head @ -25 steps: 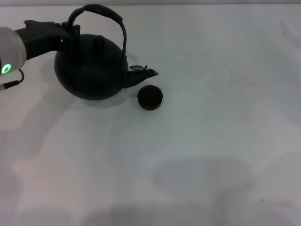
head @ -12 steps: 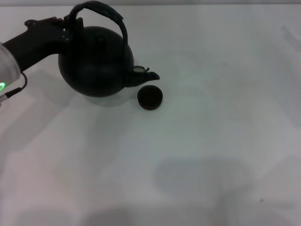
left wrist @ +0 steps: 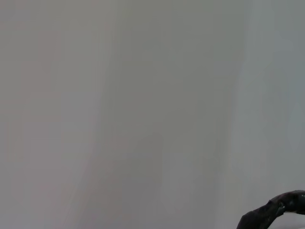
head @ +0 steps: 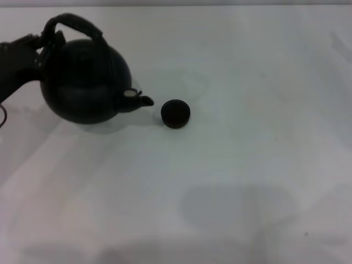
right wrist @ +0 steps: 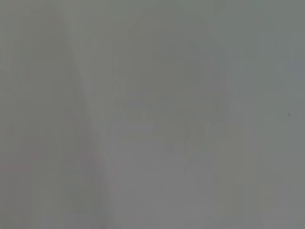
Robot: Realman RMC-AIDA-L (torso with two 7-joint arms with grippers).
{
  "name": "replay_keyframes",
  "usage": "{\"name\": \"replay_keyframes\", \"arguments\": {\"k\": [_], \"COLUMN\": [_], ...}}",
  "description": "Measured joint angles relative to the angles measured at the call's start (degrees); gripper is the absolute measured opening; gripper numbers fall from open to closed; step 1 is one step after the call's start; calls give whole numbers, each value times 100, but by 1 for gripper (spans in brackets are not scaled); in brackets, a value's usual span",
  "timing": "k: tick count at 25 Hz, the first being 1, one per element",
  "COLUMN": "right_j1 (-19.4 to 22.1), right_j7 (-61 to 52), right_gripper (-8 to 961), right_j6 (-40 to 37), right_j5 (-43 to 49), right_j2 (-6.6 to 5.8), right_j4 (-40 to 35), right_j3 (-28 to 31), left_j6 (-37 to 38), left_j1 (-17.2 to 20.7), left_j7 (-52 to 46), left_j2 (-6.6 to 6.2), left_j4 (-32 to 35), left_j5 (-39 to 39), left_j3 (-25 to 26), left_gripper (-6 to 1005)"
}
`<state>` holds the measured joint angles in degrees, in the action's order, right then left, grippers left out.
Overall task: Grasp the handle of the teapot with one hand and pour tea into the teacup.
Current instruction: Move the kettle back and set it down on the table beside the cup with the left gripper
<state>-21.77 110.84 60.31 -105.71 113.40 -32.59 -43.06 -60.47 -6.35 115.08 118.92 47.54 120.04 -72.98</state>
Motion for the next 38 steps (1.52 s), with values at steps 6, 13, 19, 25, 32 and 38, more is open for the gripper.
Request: {"name": "replay_keyframes", "arguments": {"k": [6,13,19,25,32,38], "right_j1": [-22,-40,-17,-3,-2,-2], "right_j7": [-1,-1,27,39,42,43], "right_gripper": [857,857,857,857,857,857], "right_j6": [6,7,7,7,-6,-20], "right_j5": [33,132,135,140,140,139], "right_j2": [8,41,50,58,75,87], "right_j4": [-2,-2,-1,-1,-2,-1], "right_j3": [0,0,0,0,0,0], "left_j6": [-21,-28,-51,-189,-200,-199], "left_j1": [-62,-175,-280,-423,-499,-514], "left_j7": [608,1261,1762,2005,2016,2031], "left_j2": [-2,-1,-1,-5,-6,2], "left_j4": [-581,-1055,-1467,-1848,-2015,-2101], "left_j5": [256,563,968,1209,1220,1225], "left_j3": [85,103,115,118,118,118], "left_gripper": [155,156,156,155,155,152]}}
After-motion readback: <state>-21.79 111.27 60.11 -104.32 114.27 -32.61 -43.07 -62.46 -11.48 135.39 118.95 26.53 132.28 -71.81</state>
